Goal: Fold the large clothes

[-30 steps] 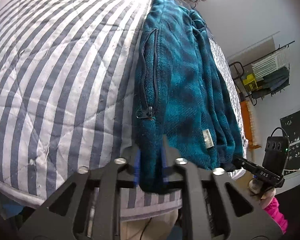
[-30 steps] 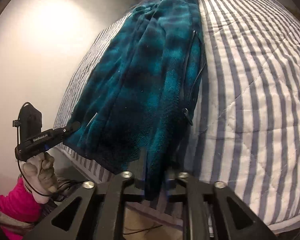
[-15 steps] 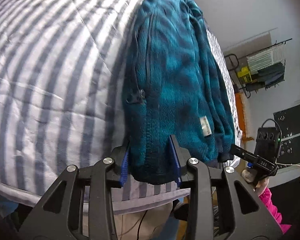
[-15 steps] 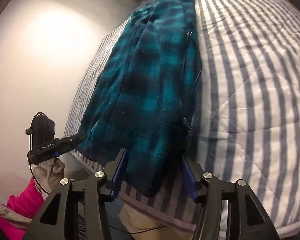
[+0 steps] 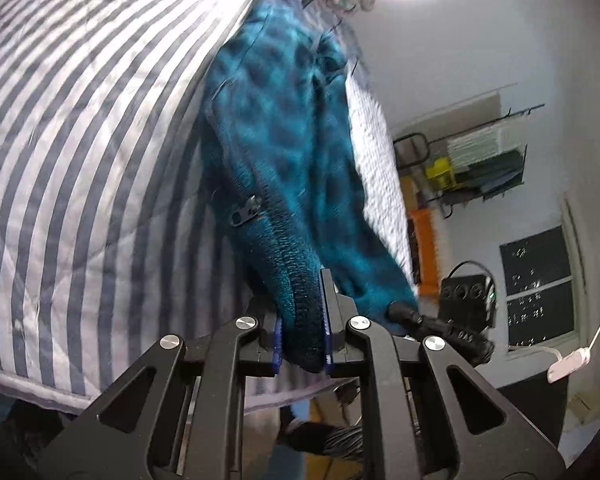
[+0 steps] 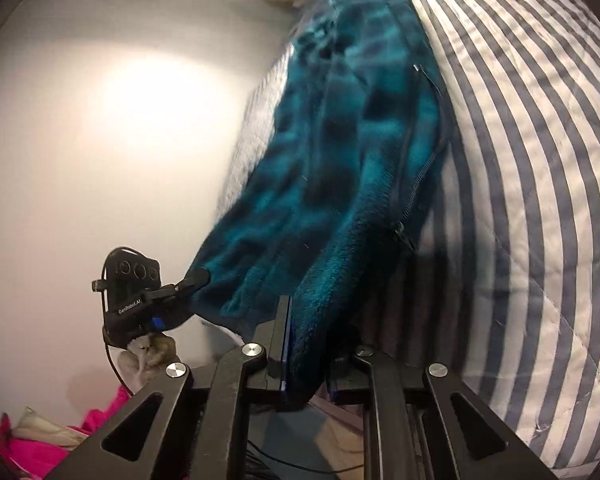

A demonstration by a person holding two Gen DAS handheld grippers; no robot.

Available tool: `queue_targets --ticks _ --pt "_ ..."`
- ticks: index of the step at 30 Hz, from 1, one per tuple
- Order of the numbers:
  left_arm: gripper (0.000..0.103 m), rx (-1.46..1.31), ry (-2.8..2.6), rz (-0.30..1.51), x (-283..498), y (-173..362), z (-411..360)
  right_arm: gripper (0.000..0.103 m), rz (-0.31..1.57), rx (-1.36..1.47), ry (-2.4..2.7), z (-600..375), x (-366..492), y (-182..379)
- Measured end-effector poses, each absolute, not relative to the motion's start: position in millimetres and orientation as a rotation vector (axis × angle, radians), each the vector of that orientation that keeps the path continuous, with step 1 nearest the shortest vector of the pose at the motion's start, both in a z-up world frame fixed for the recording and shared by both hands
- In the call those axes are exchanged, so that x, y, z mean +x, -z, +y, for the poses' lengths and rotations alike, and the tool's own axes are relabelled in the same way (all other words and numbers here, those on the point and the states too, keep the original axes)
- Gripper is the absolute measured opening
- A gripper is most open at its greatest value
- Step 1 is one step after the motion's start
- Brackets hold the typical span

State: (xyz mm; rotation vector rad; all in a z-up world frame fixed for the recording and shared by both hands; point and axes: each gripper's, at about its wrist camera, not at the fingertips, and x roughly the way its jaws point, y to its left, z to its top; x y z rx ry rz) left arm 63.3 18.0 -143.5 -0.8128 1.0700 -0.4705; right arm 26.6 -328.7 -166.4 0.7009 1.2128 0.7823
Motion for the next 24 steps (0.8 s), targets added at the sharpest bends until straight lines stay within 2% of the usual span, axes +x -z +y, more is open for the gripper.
queue_targets --ticks 5,13,19,24 --pt "0.012 -0.801 0.448 1.014 93.6 113.5 20.3 0.011 1.158 0.752 -0.772 -336.8 47.9 142.2" --pt "0.012 -0.739 0.377 0.99 178.7 90.1 15.0 0.011 1.105 0.679 -0.689 -337.5 111.3 109.6" --pt "0.012 -0.747 0.296 1.013 238.1 118.2 15.4 0.011 1.104 0.667 -0.614 -329.6 173.1 120.0" --pt "0.012 -0.737 0.247 1.064 274.0 156.5 12.1 0.011 1.155 0.696 -0.564 -319.3 219.7 156.2"
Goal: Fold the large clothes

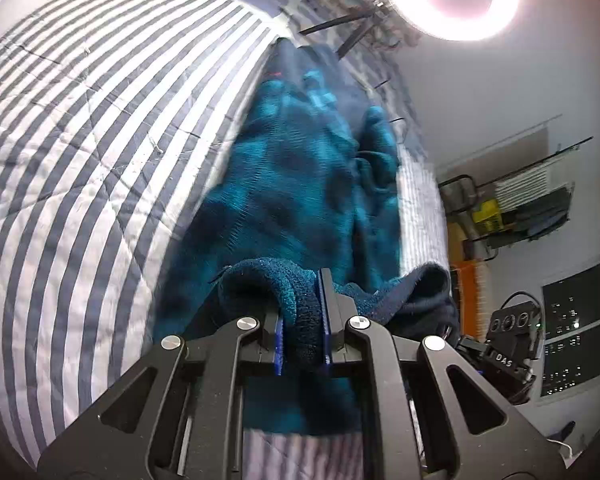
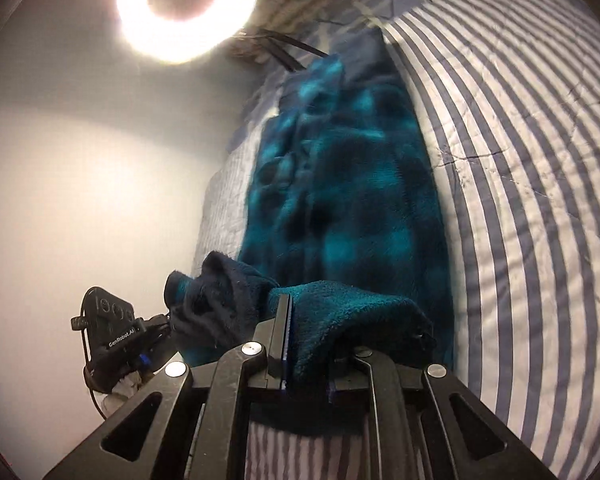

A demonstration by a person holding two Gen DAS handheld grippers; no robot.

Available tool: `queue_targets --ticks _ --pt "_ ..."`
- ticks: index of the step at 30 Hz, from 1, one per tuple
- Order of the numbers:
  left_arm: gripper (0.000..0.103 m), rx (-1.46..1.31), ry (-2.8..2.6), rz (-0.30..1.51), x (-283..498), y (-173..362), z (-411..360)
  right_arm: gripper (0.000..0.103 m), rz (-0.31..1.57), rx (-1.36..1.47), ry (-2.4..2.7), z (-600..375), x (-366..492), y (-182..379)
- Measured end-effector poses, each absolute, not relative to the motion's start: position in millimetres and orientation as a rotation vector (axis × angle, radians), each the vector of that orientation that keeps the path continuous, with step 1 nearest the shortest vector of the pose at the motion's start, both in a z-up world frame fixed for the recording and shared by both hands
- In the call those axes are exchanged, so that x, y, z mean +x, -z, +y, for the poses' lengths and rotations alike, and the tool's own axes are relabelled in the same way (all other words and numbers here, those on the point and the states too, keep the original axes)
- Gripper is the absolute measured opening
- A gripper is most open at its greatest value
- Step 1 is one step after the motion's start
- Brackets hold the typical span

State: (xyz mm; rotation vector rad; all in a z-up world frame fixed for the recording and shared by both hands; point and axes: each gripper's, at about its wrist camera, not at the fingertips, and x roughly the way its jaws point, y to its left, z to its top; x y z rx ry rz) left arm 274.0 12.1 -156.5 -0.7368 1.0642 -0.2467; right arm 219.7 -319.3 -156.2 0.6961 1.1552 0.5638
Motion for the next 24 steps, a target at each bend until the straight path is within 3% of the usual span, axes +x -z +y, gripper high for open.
queue_targets --ticks 8,12,14,15,17,18,19,23,24 --pt "0.015 -0.724 0.267 1.122 291.0 181.2 8.9 0.014 1.225 0.787 -0.572 -316.1 245.4 193.9" --pt "0.025 -0.831 0.309 1.148 294.2 175.3 20.3 0.028 1.24 0.908 -0.612 -330.0 247.4 192.1" --pt "0.03 -0.899 0.338 1.155 295.4 171.4 26.9 0.03 1.234 0.98 -0.632 -340.7 244.7 190.1" --pt "0.034 -0.92 0.349 1.149 295.2 168.7 29.4 0.035 1.231 1.005 -0.641 -344.6 243.8 189.2" --pt "0.037 -0.922 0.369 1.134 294.9 159.5 32.3 0.061 1.206 1.039 -0.651 -351.3 241.1 186.0" --pt "0.037 -0.911 0.374 1.128 294.6 155.3 32.6 0.079 1.188 1.057 -0.648 -357.6 238.7 182.7" --pt "0.038 -0.899 0.379 1.125 294.5 151.7 32.2 0.082 1.171 1.074 -0.637 -363.5 238.5 179.4" --pt "0.056 -0.909 0.403 1.118 295.5 145.8 33.8 0.074 1.072 1.057 -0.603 -386.9 231.2 156.8" --pt "0.059 -0.904 0.399 1.105 295.1 143.3 35.5 0.067 1.049 0.991 -0.619 -386.3 228.0 143.9"
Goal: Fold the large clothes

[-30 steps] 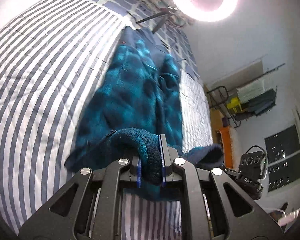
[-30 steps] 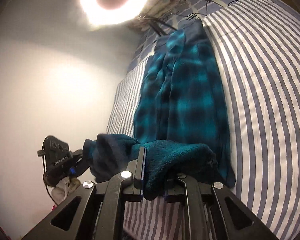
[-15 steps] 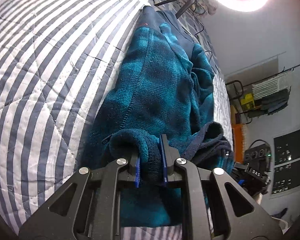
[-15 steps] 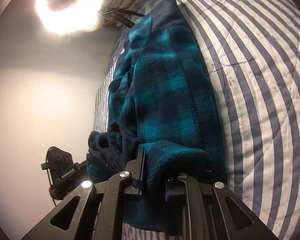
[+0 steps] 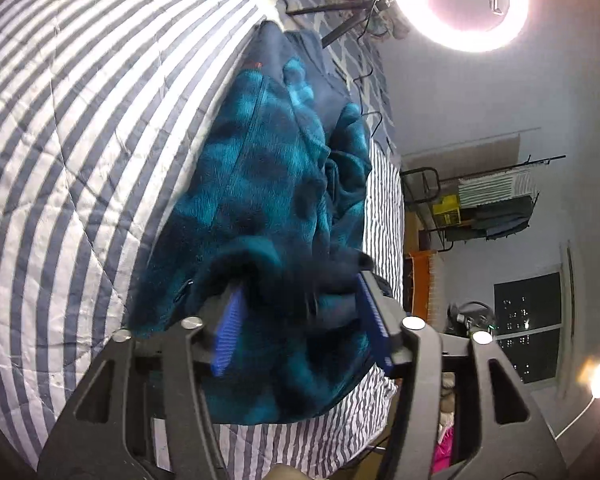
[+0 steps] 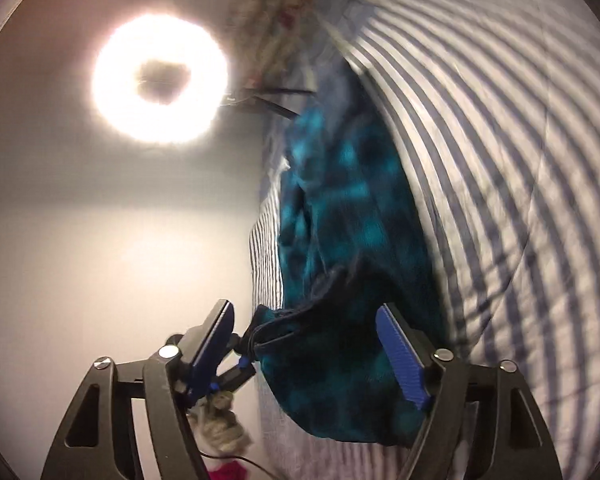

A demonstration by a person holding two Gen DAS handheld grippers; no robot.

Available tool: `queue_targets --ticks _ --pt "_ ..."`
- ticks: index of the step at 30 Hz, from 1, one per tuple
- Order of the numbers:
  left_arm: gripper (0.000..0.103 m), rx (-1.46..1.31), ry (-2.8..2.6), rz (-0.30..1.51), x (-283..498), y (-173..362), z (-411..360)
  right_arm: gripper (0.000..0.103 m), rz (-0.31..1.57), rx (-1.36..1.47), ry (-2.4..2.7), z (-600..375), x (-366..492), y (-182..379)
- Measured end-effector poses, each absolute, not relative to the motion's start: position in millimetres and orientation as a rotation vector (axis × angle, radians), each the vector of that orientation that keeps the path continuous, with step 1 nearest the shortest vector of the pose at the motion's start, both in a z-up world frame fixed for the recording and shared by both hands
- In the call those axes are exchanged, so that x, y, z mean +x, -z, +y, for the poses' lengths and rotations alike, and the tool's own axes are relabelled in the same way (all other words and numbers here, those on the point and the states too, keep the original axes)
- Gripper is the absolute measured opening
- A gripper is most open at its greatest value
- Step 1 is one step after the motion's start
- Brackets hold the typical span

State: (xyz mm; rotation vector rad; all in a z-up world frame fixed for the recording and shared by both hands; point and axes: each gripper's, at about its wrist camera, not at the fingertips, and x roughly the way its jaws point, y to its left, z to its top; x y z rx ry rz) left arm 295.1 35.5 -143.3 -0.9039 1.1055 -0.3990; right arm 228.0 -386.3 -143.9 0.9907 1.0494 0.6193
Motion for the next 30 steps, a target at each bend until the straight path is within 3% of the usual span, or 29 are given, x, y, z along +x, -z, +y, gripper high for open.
queue_targets --ticks 4,8,12,15,20,24,30 --pt "0.061 -0.888 0.375 1.048 293.0 131.6 46.7 0.044 1.02 0.75 -0.718 -355.4 209.3 112.0" --pt "0.06 -0.709 0.401 0.999 280.3 113.8 36.0 0.04 1.027 0.398 -0.781 -290.6 181.9 102.1" --pt "0.04 -0.468 0.446 0.999 264.1 109.2 2.4 0.036 0.965 0.174 -0.832 -241.1 158.2 105.7" --pt "0.038 -0.372 0.434 1.019 267.8 122.8 -15.3 0.033 0.992 0.062 -0.821 -216.9 162.1 118.7" --pt "0.038 -0.289 0.298 1.052 301.8 162.4 -21.9 0.029 1.042 0.029 -0.725 -212.1 200.8 139.8" --pt "0.038 -0.307 0.273 1.067 316.2 196.8 -14.0 0.029 1.134 0.157 -0.672 -221.2 239.3 178.1" --pt "0.038 -0.331 0.306 1.051 307.2 171.6 -8.9 0.029 1.132 0.221 -0.709 -234.2 233.0 163.5"
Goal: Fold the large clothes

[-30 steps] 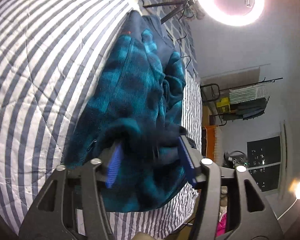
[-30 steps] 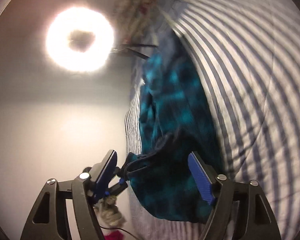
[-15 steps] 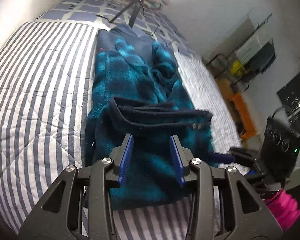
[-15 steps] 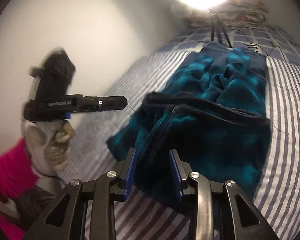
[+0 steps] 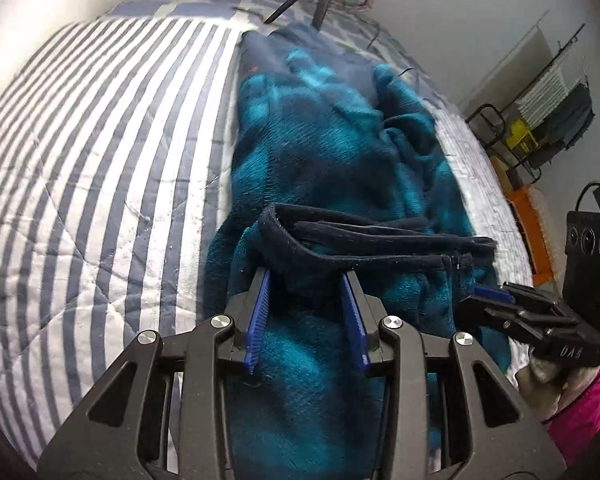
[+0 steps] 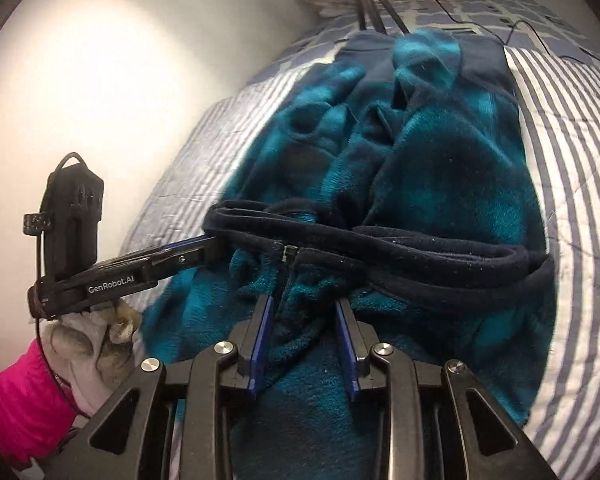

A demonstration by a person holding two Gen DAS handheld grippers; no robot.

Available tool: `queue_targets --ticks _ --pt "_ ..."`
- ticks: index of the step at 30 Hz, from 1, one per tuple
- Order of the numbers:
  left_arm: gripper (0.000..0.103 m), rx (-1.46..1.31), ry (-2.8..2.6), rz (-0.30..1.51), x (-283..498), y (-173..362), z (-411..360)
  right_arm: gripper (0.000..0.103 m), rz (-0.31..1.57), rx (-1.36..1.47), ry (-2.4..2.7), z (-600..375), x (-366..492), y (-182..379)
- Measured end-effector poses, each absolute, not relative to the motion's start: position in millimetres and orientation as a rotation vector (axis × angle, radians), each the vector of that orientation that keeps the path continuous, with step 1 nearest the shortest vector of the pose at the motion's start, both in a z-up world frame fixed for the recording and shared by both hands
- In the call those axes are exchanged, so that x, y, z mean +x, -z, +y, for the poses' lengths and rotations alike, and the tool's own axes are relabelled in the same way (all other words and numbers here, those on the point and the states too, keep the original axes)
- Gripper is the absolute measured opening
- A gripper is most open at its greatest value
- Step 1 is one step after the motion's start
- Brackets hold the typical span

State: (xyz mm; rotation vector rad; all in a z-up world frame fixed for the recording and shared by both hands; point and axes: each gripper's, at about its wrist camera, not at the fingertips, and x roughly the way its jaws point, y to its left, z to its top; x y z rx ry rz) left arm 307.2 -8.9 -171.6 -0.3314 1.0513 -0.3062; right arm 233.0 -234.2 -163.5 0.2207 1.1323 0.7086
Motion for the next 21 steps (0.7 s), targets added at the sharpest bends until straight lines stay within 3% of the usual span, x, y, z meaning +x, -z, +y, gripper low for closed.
queue_targets --ticks 11,21 --pt "0.038 -0.276 0.325 0.952 357.1 106.7 -0.2 0.028 0.984 0.167 -0.578 -280.5 292.9 113.2" --pt "0.038 -0.254 0.312 0.978 439.5 146.1 -10.0 0.029 1.052 0.089 -0.491 -234.6 388.2 166.9"
